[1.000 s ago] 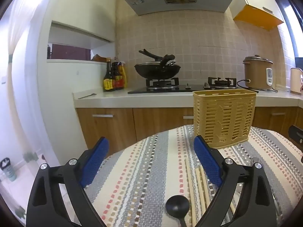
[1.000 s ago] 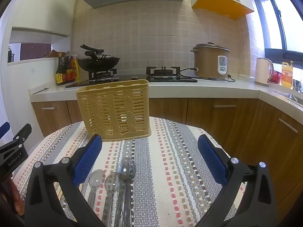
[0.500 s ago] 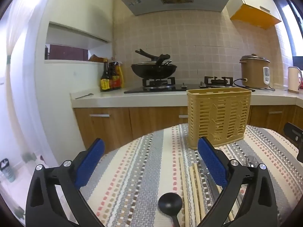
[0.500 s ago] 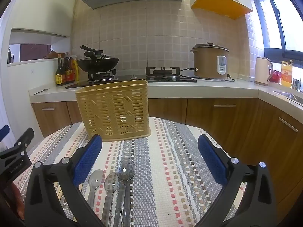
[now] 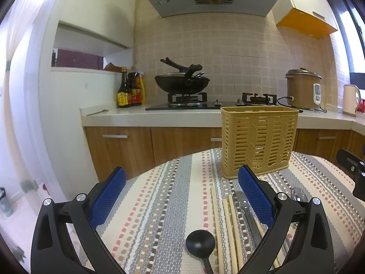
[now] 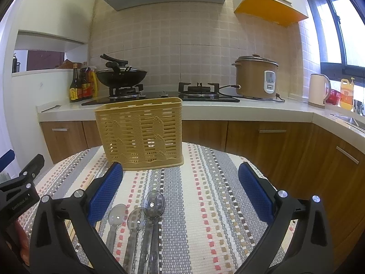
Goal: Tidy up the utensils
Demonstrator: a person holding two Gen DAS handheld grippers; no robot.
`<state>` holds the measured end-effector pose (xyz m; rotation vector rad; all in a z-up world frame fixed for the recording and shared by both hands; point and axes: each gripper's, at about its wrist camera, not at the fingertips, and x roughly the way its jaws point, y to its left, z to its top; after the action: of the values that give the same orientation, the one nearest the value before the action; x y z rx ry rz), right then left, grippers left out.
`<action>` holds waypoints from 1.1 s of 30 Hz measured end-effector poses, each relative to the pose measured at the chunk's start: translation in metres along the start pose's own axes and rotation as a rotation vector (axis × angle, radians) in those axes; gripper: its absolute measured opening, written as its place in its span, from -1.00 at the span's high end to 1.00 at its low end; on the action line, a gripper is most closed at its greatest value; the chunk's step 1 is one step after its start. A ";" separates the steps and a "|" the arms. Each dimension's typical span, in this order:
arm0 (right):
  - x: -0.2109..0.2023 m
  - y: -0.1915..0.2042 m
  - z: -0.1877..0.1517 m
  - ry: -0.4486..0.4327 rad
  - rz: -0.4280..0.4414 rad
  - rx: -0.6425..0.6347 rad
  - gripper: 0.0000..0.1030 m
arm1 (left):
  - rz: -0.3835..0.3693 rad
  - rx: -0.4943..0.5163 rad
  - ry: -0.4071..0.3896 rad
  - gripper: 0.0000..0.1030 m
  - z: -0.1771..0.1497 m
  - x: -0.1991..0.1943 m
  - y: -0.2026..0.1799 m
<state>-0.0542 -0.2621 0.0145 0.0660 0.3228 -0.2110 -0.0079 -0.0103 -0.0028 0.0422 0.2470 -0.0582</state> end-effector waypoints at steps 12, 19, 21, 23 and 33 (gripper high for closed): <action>0.000 -0.001 0.000 0.000 -0.001 -0.005 -0.87 | -0.014 -0.026 0.027 -0.85 0.000 0.005 0.004; -0.001 0.003 0.000 -0.010 0.000 -0.024 -0.87 | -0.020 -0.027 0.031 -0.85 -0.001 0.006 0.004; -0.001 0.003 0.000 -0.010 0.000 -0.027 -0.87 | -0.015 -0.022 0.029 -0.85 -0.002 0.005 0.004; -0.002 0.004 0.000 -0.009 0.003 -0.028 -0.87 | -0.016 -0.021 0.031 -0.85 -0.001 0.006 0.003; -0.002 0.004 0.000 -0.007 0.002 -0.029 -0.87 | -0.020 -0.014 0.032 -0.85 -0.002 0.005 0.000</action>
<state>-0.0548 -0.2576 0.0148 0.0369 0.3188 -0.2050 -0.0041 -0.0105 -0.0063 0.0264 0.2799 -0.0754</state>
